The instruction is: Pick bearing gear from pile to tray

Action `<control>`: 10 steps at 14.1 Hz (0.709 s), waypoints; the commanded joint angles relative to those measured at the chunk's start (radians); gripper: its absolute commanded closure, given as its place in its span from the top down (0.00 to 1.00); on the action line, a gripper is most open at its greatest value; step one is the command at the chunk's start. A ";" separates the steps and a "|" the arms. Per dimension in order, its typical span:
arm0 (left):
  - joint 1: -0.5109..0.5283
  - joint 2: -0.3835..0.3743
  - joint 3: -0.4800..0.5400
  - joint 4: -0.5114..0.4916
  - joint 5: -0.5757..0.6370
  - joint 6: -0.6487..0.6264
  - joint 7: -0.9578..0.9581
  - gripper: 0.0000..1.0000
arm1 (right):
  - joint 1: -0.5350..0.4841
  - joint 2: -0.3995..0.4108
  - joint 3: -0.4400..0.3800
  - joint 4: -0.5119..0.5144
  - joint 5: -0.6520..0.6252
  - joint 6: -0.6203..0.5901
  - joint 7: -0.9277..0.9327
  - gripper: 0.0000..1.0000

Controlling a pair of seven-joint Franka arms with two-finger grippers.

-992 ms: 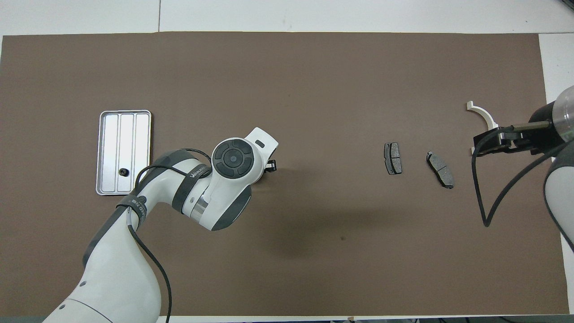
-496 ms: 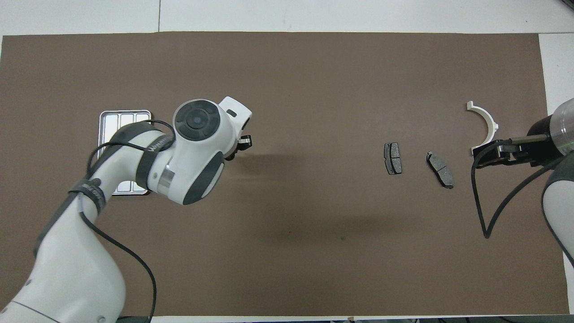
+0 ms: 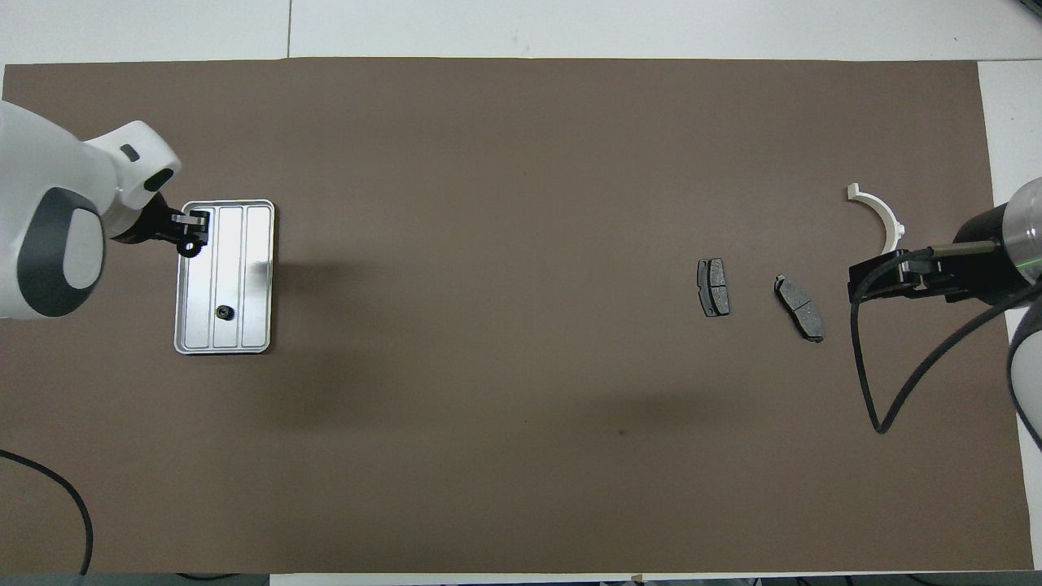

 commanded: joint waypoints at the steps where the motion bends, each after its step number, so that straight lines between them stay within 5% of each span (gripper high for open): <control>1: 0.039 0.020 -0.013 -0.096 -0.016 0.166 0.071 0.00 | -0.015 -0.009 0.002 0.000 0.016 0.022 0.009 1.00; 10: 0.013 0.071 -0.015 -0.206 -0.021 0.377 0.029 0.00 | -0.001 -0.007 0.002 0.000 -0.036 0.069 0.006 1.00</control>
